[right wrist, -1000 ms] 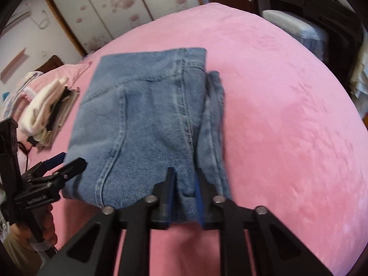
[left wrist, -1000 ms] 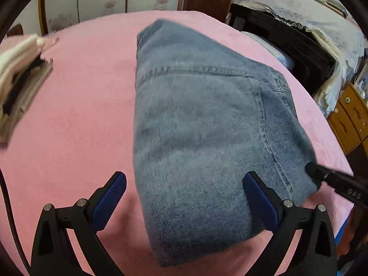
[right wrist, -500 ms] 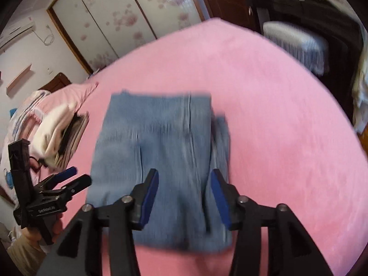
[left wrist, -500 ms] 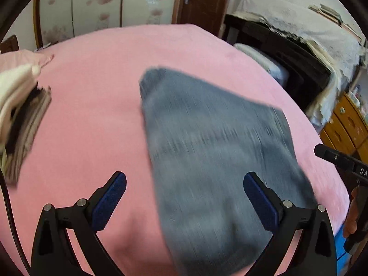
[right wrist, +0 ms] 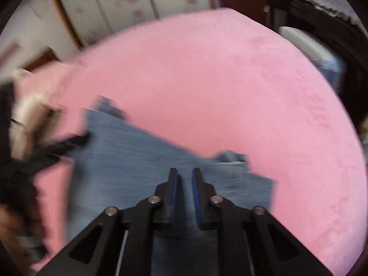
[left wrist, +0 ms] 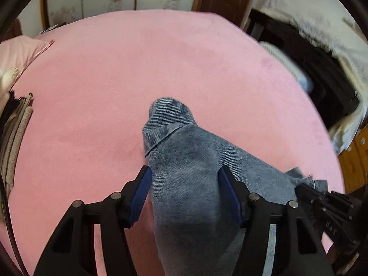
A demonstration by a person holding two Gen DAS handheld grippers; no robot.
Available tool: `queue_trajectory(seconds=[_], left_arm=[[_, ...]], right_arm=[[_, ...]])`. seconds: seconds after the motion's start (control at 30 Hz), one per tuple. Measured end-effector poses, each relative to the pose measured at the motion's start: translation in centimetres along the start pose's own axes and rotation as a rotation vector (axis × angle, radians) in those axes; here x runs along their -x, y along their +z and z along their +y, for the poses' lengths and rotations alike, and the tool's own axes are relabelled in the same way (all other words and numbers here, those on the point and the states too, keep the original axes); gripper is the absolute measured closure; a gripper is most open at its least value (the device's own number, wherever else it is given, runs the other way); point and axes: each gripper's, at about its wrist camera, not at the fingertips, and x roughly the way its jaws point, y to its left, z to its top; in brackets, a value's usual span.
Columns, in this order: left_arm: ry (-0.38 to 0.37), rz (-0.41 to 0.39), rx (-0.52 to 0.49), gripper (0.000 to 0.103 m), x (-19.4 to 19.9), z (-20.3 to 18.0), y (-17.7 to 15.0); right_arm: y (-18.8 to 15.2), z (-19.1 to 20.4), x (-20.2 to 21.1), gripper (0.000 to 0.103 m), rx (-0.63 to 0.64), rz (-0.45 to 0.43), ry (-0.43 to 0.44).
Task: Fold large clothes
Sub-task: 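Grasp the folded jacket bundle with the right tool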
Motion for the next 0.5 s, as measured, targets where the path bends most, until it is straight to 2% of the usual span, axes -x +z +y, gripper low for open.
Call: queue_trajectory(seconds=[0.1,0.17,0.23,0.37,0.47,0.5], left_arm=[[0.076,0.013,-0.072,0.041,-1.7,-1.2,-0.6],[0.109,0.016,-0.103,0.040,-2.7,-1.6,-0.9],[0.106,0.026,-0.095,0.038,-3.1,-1.3,-0.9],[0.083,0.003,-0.045,0.025,-2.4,-0.8,-1.2],[0.067,-0.003,-0.017,0.023,-0.8,-0.2,-1.2],[0.063,-0.003,-0.013,0.023,-0.1,-0.1,-1.3]], right_arm=[[-0.6,-1.5,-1.2,0.103,-0.029,0.008,0.034],[-1.0,-1.5,-1.5,0.103,-0.015,-0.002,0.026],[-1.1,-1.4,-1.9,0.103,-0.009,-0.005,0.019],[-1.2,-1.0,-1.2,0.103,0.004,-0.010,0.014],[-1.0,-0.9,0.4,0.103,0.006,-0.007,0.038],[-1.0,-1.0,0.9,0.100,0.004,-0.005,0.048]])
